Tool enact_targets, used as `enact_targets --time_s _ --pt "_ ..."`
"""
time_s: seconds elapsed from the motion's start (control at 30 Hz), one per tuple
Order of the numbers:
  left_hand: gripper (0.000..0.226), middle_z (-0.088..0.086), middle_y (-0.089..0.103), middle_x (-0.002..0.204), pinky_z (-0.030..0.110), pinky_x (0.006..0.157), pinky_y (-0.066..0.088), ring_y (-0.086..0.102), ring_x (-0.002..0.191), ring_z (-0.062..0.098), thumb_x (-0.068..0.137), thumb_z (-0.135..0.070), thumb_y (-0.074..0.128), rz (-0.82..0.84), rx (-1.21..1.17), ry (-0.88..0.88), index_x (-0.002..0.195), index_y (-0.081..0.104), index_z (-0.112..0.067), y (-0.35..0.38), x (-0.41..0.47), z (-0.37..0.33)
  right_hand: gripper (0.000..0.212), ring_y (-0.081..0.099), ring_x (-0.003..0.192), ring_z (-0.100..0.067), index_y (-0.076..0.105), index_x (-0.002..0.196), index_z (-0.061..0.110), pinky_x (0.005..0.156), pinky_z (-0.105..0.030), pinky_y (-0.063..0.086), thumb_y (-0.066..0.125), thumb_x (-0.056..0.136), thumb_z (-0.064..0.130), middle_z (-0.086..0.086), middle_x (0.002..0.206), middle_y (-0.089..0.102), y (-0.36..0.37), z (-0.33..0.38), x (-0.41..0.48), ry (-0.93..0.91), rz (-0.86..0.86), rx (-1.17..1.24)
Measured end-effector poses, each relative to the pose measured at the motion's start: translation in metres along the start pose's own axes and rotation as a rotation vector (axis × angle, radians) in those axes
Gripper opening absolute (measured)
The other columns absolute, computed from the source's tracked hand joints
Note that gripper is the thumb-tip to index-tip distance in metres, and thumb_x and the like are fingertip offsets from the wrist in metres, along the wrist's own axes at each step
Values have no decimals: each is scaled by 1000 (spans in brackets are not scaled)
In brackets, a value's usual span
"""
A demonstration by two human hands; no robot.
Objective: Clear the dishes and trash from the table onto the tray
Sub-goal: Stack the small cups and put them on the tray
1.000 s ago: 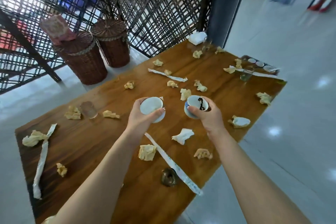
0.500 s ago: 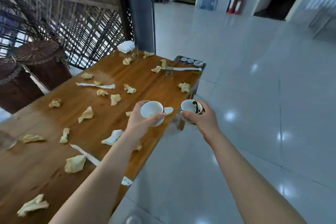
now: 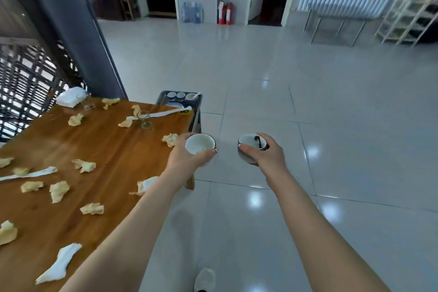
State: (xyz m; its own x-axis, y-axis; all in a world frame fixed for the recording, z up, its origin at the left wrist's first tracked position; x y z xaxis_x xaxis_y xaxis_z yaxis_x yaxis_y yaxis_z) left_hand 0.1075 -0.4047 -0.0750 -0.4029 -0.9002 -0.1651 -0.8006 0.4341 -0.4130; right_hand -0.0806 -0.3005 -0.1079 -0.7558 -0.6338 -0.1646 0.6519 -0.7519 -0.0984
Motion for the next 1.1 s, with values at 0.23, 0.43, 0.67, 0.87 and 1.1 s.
enact_targets --time_s 0.23,0.43,0.67,0.87,1.1 --pt "68 -4 50 114 29 81 43 47 105 15 75 -39 78 89 41 98 131 43 -24 30 109 -37 61 58 101 -18 57 122 24 93 -44 53 84 68 20 7 108 55 -4 19 91 2 -82 28" --pt "64 -7 48 110 23 78 38 46 101 13 76 -35 79 108 10 136 128 44 -22 41 182 -62 64 58 98 -12 57 125 21 92 -41 53 85 67 18 6 112 58 6 35 151 -46 -136 63" --pt "58 -8 48 106 24 77 37 46 97 12 75 -31 80 63 -52 132 122 46 -24 66 248 -86 64 58 102 -14 56 123 24 91 -36 52 85 67 20 3 118 59 5 43 223 -62 -141 53" --pt "59 -10 48 103 27 83 40 48 102 15 72 -28 82 33 -41 112 117 44 -27 105 322 -110 66 57 106 -14 54 127 23 92 -34 52 85 69 22 4 120 57 -4 55 324 -77 -74 27" --pt "59 -7 52 106 27 80 41 51 101 16 71 -28 83 -54 -53 43 120 49 -27 148 401 -142 64 56 106 -11 54 127 22 88 -27 49 84 70 21 8 116 58 -14 76 434 -75 62 16"
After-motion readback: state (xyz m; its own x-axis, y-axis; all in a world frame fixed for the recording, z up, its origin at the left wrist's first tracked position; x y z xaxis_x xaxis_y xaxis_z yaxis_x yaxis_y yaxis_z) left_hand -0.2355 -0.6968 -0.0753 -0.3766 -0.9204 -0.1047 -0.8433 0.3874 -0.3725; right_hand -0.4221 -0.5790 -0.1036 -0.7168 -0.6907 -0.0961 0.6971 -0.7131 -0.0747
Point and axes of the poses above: each hand's wrist, its own x-axis towards the middle knuckle, its own y-axis out of the palm, z = x × y, the point moved 4 cm from there along x, towards the middle knuckle
